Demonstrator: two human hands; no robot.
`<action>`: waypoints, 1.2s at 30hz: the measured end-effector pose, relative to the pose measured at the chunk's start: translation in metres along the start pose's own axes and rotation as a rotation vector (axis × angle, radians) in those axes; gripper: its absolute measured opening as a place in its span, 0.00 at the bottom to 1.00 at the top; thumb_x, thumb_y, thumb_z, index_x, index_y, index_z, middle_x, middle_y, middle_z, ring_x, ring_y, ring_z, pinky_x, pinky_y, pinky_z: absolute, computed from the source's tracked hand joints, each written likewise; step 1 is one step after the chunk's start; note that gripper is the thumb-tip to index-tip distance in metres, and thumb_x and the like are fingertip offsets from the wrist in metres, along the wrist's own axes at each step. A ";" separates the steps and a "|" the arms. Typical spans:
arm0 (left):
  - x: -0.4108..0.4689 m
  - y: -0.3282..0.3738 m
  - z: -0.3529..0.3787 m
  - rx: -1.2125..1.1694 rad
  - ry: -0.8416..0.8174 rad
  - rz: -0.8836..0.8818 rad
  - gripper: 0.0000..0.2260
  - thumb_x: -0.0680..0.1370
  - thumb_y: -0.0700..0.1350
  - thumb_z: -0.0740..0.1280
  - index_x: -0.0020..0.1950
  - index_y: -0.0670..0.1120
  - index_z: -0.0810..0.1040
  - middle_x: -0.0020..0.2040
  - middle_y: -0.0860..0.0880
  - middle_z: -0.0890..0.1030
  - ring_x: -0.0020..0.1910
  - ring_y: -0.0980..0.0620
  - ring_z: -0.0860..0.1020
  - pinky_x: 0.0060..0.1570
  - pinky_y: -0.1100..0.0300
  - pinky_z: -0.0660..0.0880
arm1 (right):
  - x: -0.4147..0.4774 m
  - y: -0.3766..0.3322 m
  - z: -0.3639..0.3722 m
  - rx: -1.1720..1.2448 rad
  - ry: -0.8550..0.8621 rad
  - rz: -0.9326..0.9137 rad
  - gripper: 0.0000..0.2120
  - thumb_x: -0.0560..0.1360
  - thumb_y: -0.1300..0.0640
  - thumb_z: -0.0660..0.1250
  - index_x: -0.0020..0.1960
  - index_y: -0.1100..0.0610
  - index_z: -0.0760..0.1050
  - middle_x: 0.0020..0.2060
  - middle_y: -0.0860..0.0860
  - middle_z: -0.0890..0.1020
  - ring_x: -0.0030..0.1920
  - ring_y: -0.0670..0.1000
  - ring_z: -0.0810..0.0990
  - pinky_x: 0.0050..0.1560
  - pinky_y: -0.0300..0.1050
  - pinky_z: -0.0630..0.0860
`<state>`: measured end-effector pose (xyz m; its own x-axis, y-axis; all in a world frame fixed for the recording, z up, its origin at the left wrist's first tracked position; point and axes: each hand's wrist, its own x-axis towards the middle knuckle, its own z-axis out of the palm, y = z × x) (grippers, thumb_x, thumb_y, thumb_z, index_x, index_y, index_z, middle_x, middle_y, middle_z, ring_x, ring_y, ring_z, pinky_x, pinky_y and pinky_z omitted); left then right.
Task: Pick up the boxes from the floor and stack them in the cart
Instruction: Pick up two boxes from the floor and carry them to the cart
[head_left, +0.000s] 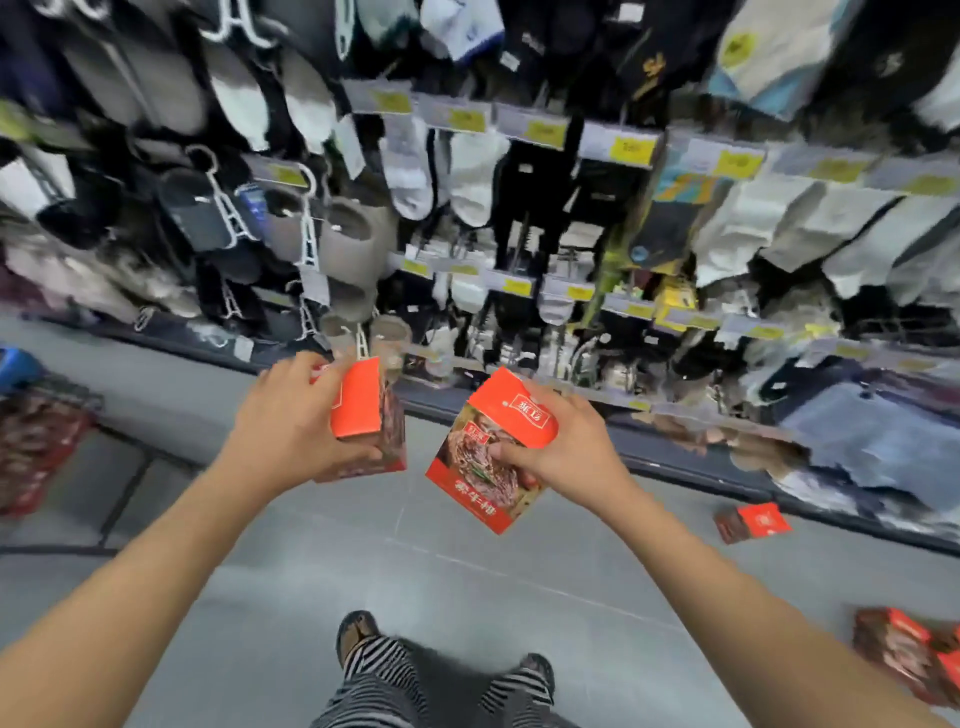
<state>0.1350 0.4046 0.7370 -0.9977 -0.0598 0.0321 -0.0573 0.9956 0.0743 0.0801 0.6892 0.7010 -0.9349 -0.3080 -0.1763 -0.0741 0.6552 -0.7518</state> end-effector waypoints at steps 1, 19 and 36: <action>-0.015 -0.025 -0.007 0.003 0.007 -0.065 0.50 0.53 0.75 0.63 0.69 0.48 0.70 0.55 0.43 0.75 0.52 0.39 0.75 0.49 0.47 0.75 | 0.007 -0.020 0.015 -0.004 -0.043 -0.039 0.40 0.64 0.43 0.78 0.72 0.44 0.66 0.52 0.49 0.69 0.56 0.48 0.70 0.54 0.36 0.65; -0.249 -0.372 -0.078 0.091 0.045 -0.728 0.49 0.53 0.75 0.60 0.67 0.46 0.75 0.52 0.42 0.78 0.48 0.40 0.77 0.45 0.49 0.73 | 0.056 -0.348 0.347 -0.115 -0.501 -0.547 0.34 0.63 0.42 0.78 0.67 0.42 0.72 0.44 0.42 0.73 0.56 0.50 0.73 0.58 0.44 0.70; -0.160 -0.577 -0.071 0.022 0.058 -1.005 0.53 0.55 0.77 0.62 0.73 0.49 0.66 0.59 0.44 0.73 0.58 0.42 0.71 0.54 0.49 0.70 | 0.252 -0.516 0.515 -0.187 -0.703 -0.722 0.38 0.59 0.35 0.75 0.67 0.38 0.70 0.46 0.48 0.80 0.50 0.49 0.77 0.49 0.39 0.71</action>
<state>0.3307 -0.1654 0.7599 -0.4832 -0.8754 0.0133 -0.8725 0.4827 0.0755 0.0615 -0.0816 0.7169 -0.2353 -0.9670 -0.0981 -0.6479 0.2313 -0.7258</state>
